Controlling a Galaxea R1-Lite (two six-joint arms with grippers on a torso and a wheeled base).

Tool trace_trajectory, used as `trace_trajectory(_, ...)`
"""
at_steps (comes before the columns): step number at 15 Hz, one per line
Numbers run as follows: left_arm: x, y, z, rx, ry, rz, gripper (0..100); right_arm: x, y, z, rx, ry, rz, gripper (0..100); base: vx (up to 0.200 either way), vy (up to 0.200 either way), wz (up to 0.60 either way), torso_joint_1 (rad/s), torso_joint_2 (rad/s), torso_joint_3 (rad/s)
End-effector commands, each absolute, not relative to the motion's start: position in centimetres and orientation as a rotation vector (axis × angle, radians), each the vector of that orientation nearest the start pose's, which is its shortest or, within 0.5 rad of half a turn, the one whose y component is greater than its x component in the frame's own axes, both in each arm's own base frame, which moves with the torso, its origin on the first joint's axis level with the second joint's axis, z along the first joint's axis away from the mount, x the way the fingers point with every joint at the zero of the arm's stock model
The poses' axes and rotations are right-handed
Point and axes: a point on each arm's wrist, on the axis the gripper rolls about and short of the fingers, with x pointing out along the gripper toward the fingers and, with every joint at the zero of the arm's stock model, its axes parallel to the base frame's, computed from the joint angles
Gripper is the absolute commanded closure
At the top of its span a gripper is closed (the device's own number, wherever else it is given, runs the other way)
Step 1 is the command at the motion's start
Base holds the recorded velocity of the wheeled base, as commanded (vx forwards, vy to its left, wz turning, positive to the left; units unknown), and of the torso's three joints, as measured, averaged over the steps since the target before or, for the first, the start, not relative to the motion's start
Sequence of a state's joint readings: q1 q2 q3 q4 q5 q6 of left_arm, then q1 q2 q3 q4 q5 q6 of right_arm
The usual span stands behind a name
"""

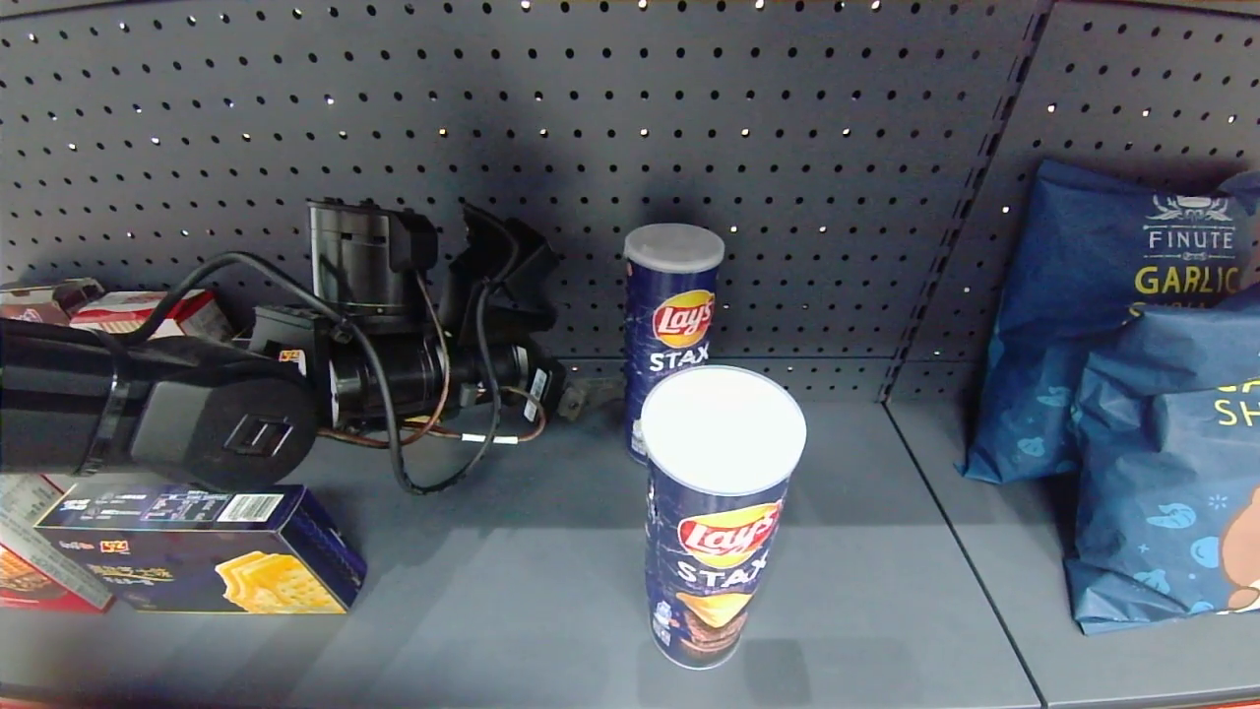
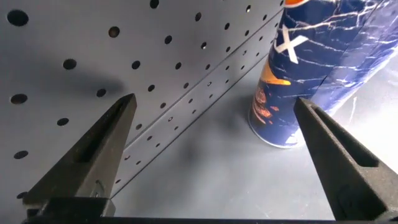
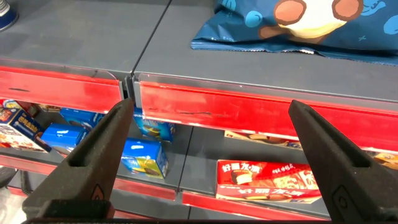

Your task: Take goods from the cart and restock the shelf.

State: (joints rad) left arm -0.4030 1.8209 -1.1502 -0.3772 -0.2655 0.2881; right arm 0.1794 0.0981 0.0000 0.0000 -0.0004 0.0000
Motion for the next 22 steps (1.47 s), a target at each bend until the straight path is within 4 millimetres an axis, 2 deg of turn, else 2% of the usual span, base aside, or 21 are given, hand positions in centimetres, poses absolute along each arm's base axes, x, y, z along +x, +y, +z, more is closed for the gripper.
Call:
trace_trajectory(1, 32.6, -14.5, 20.9, 0.296, 0.208, -0.702, 0, -1.5, -0.3, 7.7, -0.009, 0.099, 0.179, 0, 0.0, 0.0, 0.0, 0.0, 0.0, 0.0)
trace_trajectory(8, 32.2, -14.2, 20.7, 0.301, 0.219, -0.691, 0, -1.5, -0.3, 7.7, -0.009, 0.099, 0.179, 0, 0.0, 0.0, 0.0, 0.0, 0.0, 0.0)
trace_trajectory(10, 31.2, -13.5, 21.8, 0.296, 0.195, -0.679, 0, -1.5, -0.3, 7.7, -0.009, 0.099, 0.178, 0, 0.0, 0.0, 0.0, 0.0, 0.0, 0.0)
trace_trajectory(12, 28.8, -11.7, 23.8, 0.254, 0.157, -0.631, 0, -1.5, -0.3, 7.7, -0.009, 0.099, 0.178, 0, 0.0, 0.0, 0.0, 0.0, 0.0, 0.0)
trace_trajectory(14, 26.8, -10.9, 25.3, 0.256, 0.113, -0.608, 0, -1.5, -0.3, 7.7, -0.009, 0.099, 0.179, 0, 0.0, 0.0, 0.0, 0.0, 0.0, 0.0)
trace_trajectory(16, 23.1, -9.5, 26.6, 0.254, 0.059, -0.6, 0, -1.5, -0.3, 7.7, -0.009, 0.099, 0.178, 0, 0.0, 0.0, 0.0, 0.0, 0.0, 0.0)
trace_trajectory(19, 19.1, -8.0, 25.8, 0.293, 0.045, -0.596, 0, -1.5, -0.3, 7.7, -0.009, 0.099, 0.179, 0, 0.0, 0.0, 0.0, 0.0, 0.0, 0.0)
trace_trajectory(22, 16.7, -6.9, 24.8, 0.299, 0.054, -0.558, 0, -1.5, -0.3, 7.7, -0.009, 0.099, 0.179, 0, 0.0, 0.0, 0.0, 0.0, 0.0, 0.0)
